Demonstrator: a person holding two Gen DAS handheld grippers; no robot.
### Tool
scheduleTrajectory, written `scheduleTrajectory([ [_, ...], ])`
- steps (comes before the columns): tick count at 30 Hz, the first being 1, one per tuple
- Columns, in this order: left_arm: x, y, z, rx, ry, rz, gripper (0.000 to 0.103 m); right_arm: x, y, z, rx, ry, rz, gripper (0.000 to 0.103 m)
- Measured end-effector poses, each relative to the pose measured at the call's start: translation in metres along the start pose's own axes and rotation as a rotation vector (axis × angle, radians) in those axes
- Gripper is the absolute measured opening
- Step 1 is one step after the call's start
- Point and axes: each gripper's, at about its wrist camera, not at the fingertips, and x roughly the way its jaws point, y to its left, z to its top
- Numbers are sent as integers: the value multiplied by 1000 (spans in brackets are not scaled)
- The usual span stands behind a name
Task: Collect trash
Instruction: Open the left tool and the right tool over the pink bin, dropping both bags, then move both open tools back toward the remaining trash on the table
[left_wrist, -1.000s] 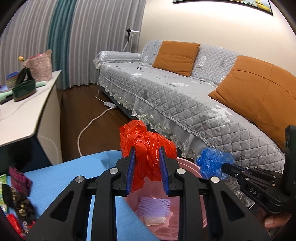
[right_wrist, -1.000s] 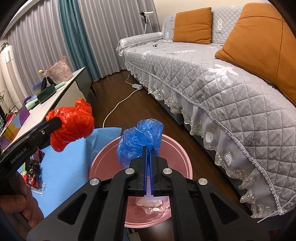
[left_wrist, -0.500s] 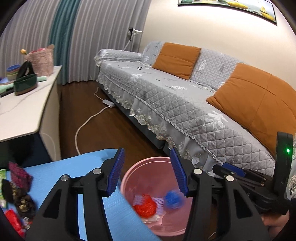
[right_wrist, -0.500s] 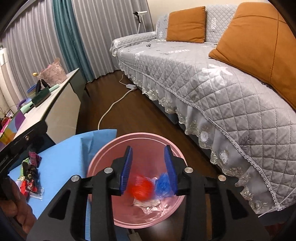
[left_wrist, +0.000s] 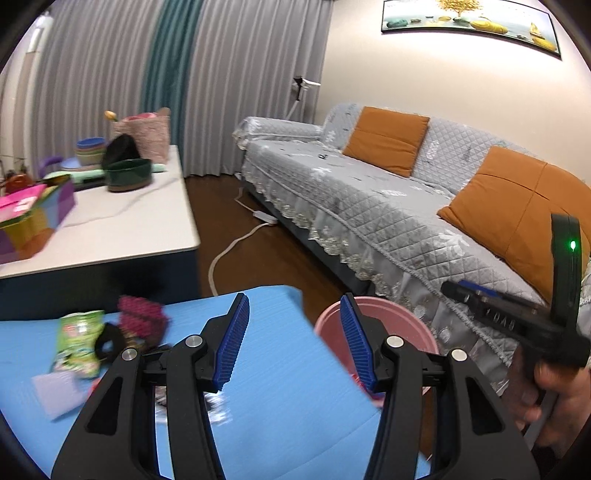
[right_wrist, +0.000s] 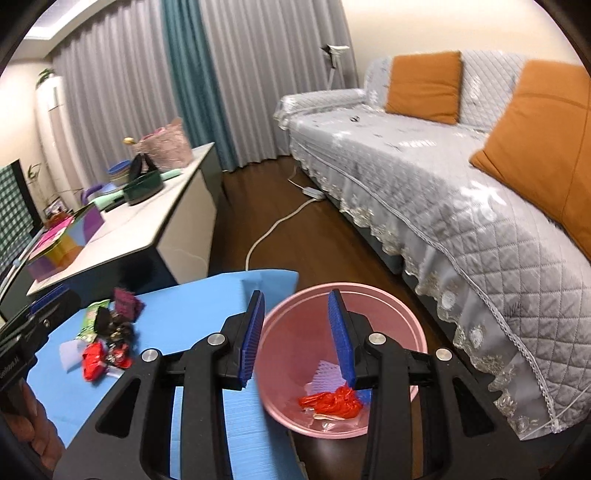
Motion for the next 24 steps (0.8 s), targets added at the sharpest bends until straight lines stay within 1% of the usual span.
scheduleTrajectory([
  [3, -19, 15, -7, 6, -14, 43, 51, -7, 15, 0, -15, -5, 14, 37],
  [6, -32, 32, -18, -7, -22, 78, 51, -12, 27, 0, -28, -9, 29, 37],
  [11, -47, 58, -41, -39, -25, 148, 51, -20, 48, -5, -72, -24, 52, 37],
  [14, -50, 71, -49, -61, -21, 176, 50, -17, 57, -10, -93, -17, 62, 37],
  [19, -61, 93, -56, -87, -32, 221, 49, -10, 73, -15, -109, 1, 91, 36],
  [24, -70, 112, -58, -115, -44, 254, 49, -5, 93, -15, -135, -8, 122, 34],
])
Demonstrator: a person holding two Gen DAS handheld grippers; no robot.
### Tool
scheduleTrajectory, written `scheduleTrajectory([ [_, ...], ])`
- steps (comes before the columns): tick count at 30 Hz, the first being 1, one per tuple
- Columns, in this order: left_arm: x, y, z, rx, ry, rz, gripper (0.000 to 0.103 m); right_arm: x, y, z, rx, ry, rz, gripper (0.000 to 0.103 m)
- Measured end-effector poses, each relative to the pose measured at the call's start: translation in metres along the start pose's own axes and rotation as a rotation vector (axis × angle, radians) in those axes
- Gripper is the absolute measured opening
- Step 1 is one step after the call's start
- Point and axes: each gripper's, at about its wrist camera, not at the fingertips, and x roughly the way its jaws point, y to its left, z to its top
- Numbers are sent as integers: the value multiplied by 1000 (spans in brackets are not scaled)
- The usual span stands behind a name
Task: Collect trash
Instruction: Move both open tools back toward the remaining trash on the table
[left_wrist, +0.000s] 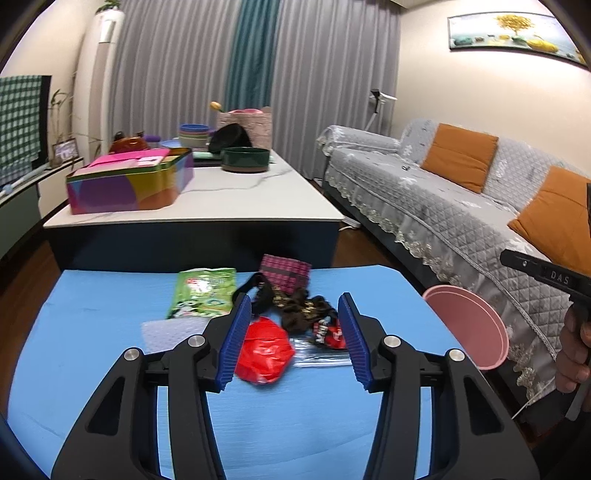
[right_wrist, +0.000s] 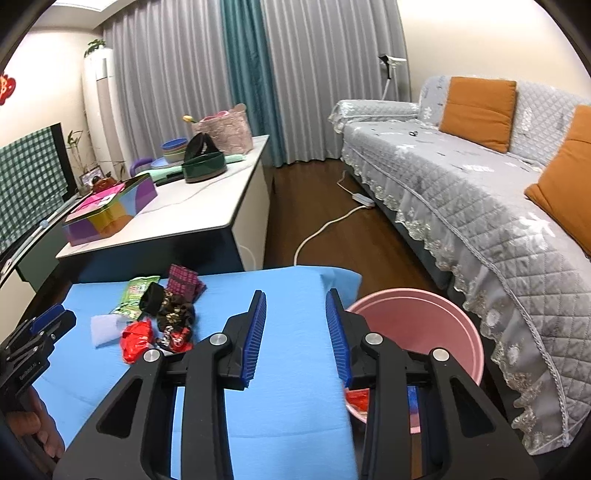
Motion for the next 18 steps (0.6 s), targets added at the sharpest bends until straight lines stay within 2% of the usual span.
scheduleTrajectory([
  [11, -2, 46, -1, -70, -11, 96, 44, 18, 20, 2, 3, 0, 43, 29],
  [18, 9, 87, -12, -153, 20, 170, 44, 52, 35, -7, 32, 61, 111, 29],
])
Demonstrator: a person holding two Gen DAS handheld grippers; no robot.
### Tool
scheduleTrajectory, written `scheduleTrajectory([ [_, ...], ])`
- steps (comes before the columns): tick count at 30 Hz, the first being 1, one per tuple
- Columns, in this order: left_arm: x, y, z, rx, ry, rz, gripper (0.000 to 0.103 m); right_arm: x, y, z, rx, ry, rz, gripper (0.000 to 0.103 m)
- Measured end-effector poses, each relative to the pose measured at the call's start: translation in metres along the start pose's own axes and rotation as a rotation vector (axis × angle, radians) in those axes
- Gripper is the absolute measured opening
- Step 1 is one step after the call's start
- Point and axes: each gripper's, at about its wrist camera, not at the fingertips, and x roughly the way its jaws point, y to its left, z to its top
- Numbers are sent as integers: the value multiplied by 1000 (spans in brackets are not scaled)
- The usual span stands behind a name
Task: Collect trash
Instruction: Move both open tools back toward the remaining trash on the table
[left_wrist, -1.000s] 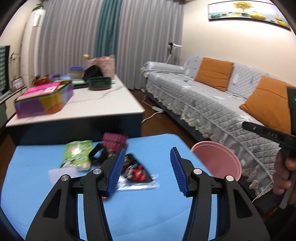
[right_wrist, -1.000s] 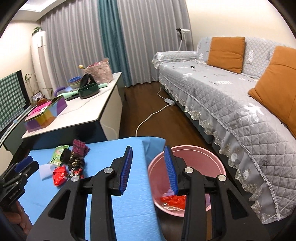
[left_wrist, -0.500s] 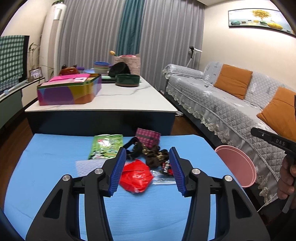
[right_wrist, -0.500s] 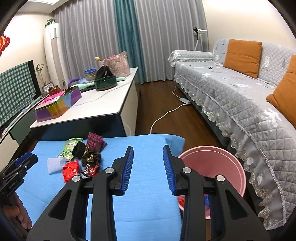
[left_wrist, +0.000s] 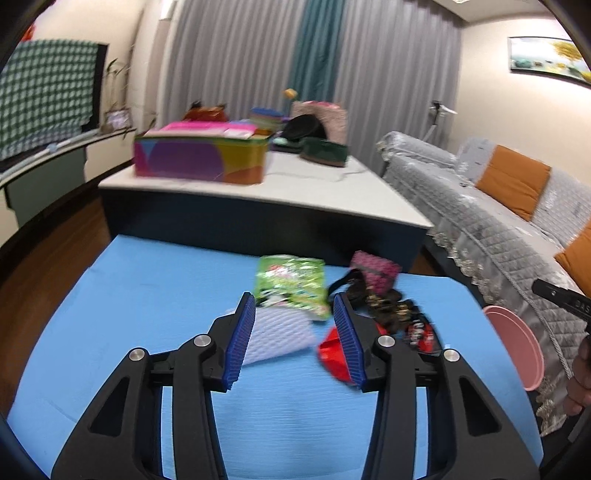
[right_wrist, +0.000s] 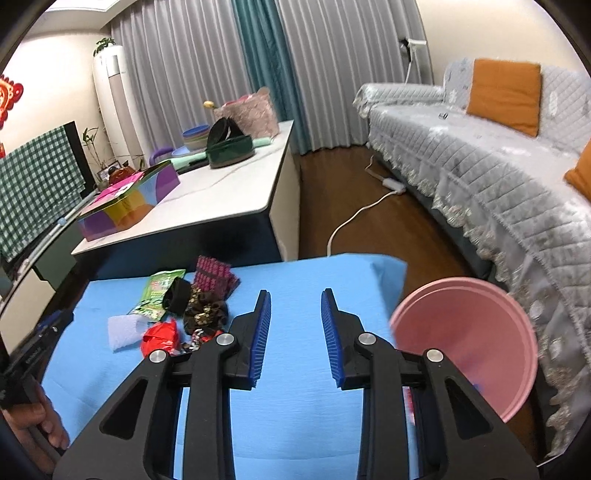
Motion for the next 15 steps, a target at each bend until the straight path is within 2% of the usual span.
scheduleTrajectory([
  [9, 33, 33, -13, -74, 79, 59, 46, 48, 28, -9, -8, 78, 77, 31],
  [13, 51, 36, -16, -98, 114, 64, 63, 70, 41, -16, -14, 127, 111, 38],
  [15, 60, 34, -16, -94, 131, 57, 68, 80, 47, -18, -22, 151, 124, 47],
])
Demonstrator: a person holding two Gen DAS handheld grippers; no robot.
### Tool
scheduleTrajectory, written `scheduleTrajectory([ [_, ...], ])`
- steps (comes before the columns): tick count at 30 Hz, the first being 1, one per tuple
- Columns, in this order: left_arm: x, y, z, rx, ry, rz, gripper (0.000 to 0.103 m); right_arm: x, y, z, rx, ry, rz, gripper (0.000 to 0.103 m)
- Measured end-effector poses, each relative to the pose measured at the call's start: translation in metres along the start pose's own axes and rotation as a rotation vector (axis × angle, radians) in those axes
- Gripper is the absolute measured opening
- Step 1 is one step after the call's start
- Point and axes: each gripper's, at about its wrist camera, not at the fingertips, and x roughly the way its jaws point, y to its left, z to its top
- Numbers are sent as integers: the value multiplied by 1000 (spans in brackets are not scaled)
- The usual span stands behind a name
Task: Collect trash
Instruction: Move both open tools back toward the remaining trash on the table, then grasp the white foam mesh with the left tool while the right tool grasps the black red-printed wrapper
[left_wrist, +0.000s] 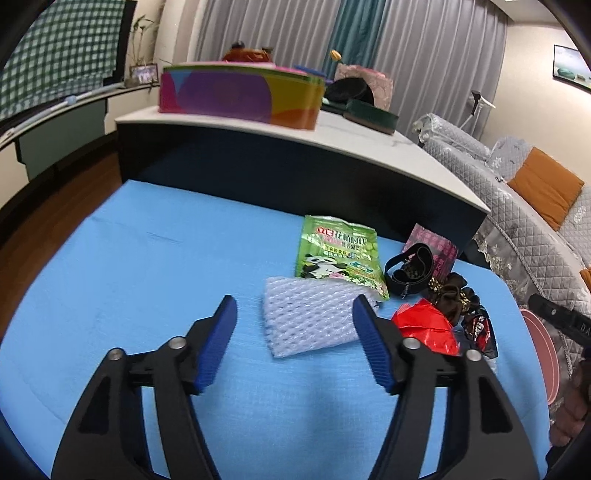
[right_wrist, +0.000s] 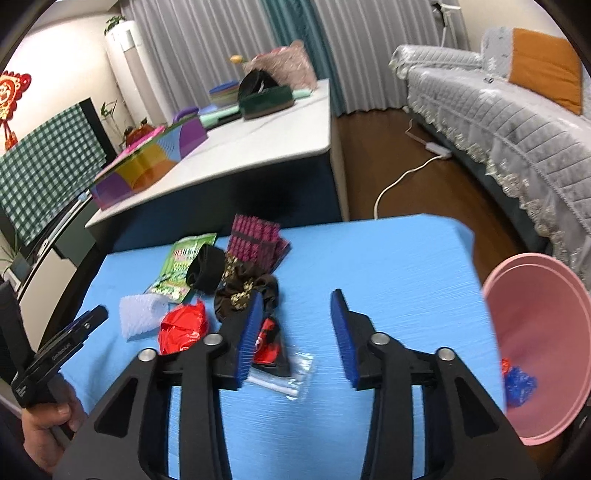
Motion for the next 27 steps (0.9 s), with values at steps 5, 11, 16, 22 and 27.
scheduleTrajectory([
  [5, 21, -3, 0, 10, 44, 16, 70, 23, 10, -5, -24, 64, 26, 58],
  [11, 39, 6, 0, -45, 89, 6, 70, 46, 18, -13, -43, 135, 47, 64],
  [16, 44, -2, -1, -22, 107, -19, 51, 53, 22, -16, -54, 172, 42, 63],
  [22, 39, -10, -1, 0, 111, -43, 23, 51, 26, -21, -97, 200, 47, 36],
  [27, 19, -16, 5, 23, 64, -52, 12, 29, 27, -18, -131, 160, 47, 32],
])
